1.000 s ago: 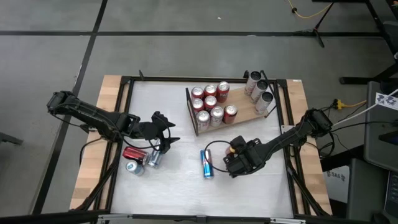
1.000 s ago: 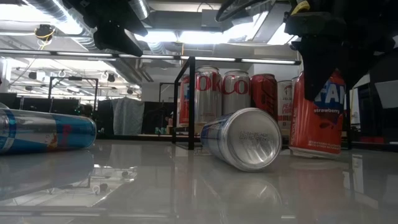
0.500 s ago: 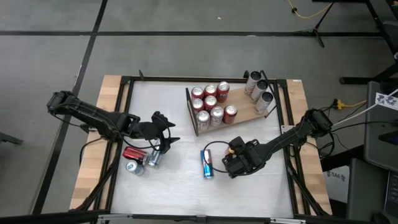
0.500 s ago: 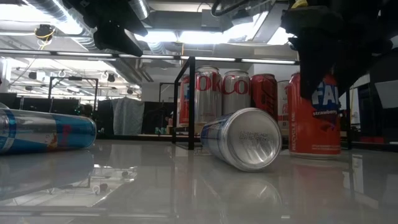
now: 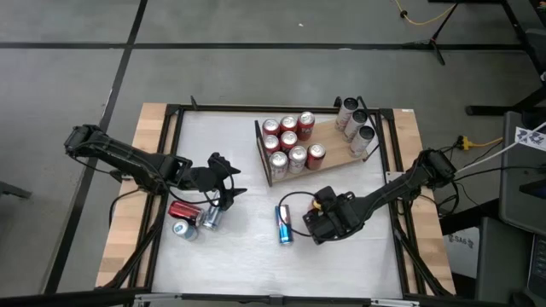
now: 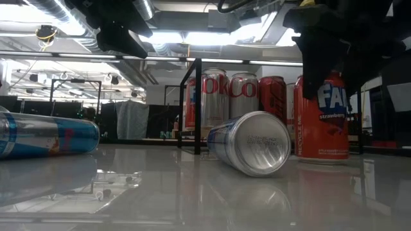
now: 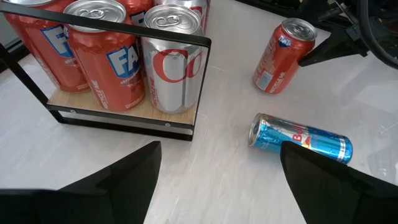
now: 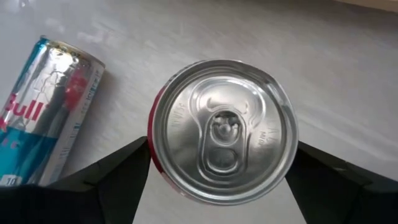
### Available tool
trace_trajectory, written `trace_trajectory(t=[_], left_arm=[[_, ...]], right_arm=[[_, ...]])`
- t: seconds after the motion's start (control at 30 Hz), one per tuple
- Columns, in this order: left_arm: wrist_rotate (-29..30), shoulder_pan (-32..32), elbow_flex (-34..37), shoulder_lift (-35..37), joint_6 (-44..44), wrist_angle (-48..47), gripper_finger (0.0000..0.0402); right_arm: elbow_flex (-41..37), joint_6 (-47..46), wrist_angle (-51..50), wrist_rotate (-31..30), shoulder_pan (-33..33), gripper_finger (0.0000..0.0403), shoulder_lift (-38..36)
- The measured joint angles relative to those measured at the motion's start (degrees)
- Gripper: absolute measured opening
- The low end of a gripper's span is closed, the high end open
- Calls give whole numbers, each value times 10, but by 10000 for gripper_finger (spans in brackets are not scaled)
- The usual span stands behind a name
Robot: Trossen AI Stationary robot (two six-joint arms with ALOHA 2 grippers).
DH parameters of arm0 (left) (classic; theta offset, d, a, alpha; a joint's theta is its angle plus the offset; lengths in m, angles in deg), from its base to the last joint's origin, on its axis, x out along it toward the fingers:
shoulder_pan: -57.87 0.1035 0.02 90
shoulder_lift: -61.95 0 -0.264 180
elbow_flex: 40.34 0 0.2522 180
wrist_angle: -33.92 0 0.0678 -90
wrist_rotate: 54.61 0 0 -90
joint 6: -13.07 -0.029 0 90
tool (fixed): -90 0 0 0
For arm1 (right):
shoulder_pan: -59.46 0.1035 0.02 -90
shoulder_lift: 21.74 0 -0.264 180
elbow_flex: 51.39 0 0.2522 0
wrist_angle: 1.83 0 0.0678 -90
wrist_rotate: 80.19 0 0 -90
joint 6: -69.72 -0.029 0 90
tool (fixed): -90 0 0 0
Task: Place canned beverage on shelf
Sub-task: Put the orange soda can on the shelf
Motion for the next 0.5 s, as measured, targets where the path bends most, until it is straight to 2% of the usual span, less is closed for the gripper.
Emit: trace_trajectory(t=[0.23,0.5], left_arm=[[0,0,0,0,0,0,319],[0,0,0,0,0,0,319]], right_arm=[[0,18,0,2,-15,340,0],[0,120,0,6,-18,340,-1]])
